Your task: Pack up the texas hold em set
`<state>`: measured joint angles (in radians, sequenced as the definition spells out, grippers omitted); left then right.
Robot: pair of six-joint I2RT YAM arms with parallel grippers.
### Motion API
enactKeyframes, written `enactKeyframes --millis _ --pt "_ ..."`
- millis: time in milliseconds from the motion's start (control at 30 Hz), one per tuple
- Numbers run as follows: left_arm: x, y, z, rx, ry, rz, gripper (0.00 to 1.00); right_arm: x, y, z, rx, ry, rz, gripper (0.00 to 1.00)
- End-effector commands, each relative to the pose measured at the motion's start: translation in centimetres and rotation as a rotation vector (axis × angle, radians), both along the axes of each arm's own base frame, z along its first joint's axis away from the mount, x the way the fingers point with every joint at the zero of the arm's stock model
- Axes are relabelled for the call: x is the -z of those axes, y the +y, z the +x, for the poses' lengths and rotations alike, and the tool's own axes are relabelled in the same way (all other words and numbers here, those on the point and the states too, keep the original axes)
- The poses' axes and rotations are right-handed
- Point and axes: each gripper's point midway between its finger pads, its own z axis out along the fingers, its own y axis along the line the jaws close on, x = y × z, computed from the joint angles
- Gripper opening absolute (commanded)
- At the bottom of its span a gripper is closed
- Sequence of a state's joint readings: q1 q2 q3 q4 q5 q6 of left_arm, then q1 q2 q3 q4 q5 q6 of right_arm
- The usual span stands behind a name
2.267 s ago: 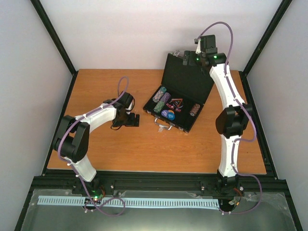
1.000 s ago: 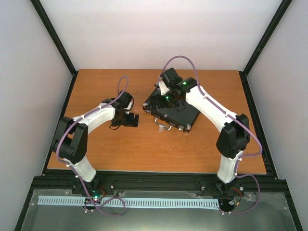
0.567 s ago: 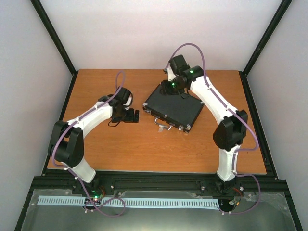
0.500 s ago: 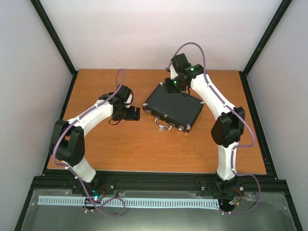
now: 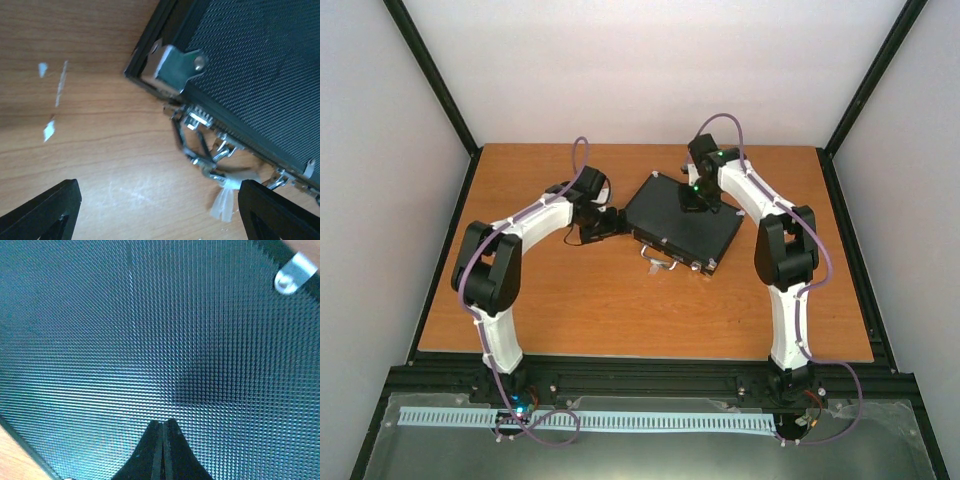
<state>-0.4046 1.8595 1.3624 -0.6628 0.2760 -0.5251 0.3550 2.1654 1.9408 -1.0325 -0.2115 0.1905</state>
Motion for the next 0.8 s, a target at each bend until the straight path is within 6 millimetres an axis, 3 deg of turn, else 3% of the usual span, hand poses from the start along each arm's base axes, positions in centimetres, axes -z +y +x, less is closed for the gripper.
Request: enactKeyframes --millis 0,233,333,533,767 --pt "-2.1 -2.2 2.6 -0.043 -0.03 -0.123 0.86 0.4 -0.7 -0.4 -0.016 -0.028 -0.028 0.03" --pt "-2.2 -2.1 2.6 -0.071 -0.015 -0.13 0.39 3.8 -1.4 -2.7 0.003 0.049 -0.021 0.03" --pt "-1.9 -1.6 2.3 -0.089 -0.007 -0.109 0.03 5.1 -1.4 -3.5 0.007 0.086 -0.015 0.03" --pt "-2.0 -1.8 2.5 -0.115 -0.006 -0.133 0.01 7.0 -2.0 -4.9 0.01 0.134 -0.035 0.03" --pt "-0.5 -2.1 1.8 -0.108 0.043 -0.144 0.01 7.5 -2.0 -5.3 0.007 0.147 -0.031 0.03"
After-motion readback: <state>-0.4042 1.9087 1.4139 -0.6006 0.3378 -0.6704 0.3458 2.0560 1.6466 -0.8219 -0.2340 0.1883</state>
